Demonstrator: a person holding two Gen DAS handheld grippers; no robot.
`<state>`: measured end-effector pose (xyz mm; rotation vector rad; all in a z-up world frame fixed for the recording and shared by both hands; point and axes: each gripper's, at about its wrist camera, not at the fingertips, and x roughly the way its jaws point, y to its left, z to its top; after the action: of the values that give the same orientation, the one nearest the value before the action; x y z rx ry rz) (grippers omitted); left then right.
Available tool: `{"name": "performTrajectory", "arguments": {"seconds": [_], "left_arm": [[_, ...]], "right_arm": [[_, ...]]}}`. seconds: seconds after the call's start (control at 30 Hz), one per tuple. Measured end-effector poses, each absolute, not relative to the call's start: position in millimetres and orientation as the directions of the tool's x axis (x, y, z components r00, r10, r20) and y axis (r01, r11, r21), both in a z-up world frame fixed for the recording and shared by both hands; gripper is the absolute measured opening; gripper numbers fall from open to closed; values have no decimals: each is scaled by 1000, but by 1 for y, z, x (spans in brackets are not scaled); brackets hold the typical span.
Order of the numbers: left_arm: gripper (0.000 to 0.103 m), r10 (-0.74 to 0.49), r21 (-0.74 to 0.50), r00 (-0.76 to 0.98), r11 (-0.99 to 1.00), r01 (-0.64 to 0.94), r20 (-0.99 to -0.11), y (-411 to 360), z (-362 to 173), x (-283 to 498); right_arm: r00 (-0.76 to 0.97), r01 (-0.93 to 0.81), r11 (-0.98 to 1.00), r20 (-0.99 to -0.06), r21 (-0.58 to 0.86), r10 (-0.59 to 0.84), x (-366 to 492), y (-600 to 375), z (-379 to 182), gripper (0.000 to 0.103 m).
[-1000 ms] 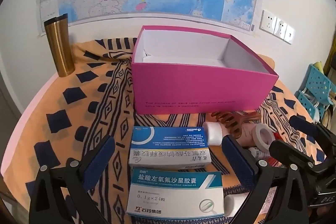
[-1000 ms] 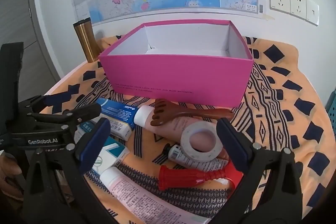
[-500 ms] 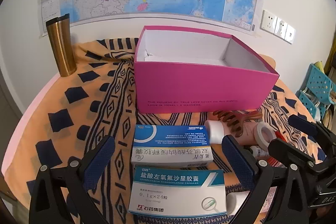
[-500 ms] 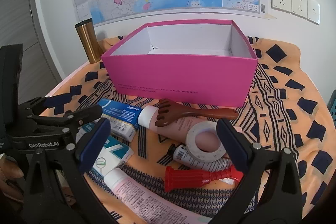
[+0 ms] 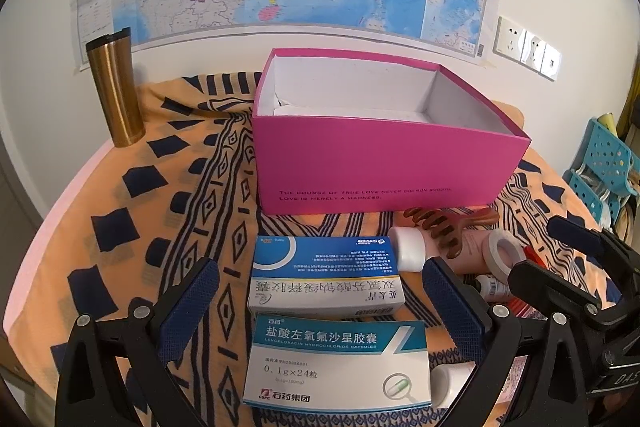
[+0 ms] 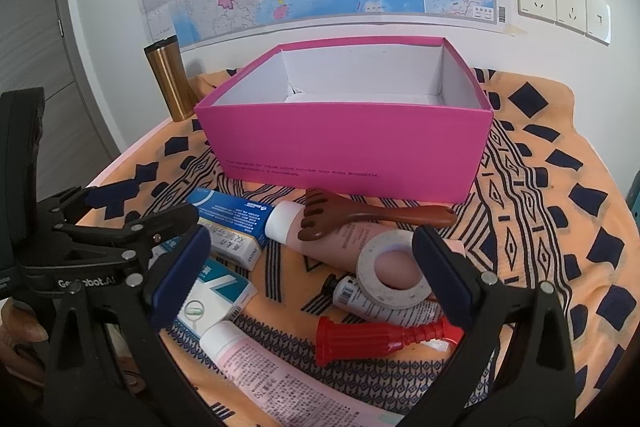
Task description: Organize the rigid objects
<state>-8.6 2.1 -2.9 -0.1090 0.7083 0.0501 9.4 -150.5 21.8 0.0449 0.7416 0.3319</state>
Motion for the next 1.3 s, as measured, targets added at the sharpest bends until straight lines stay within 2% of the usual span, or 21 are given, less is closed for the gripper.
{"name": "performTrajectory", "arguments": {"seconds": [1.0,1.3], "left_arm": [[103,3,-68,755,996,-63,-655,-4,-6,-10],[103,-67,-89,750,996,10,-658,-8,-7,-15]], "right_arm": [[678,-283,942,-658,178,328,12,-153,19,101],[667,-271,942,-667,196,331,5,-162,18,101]]}}
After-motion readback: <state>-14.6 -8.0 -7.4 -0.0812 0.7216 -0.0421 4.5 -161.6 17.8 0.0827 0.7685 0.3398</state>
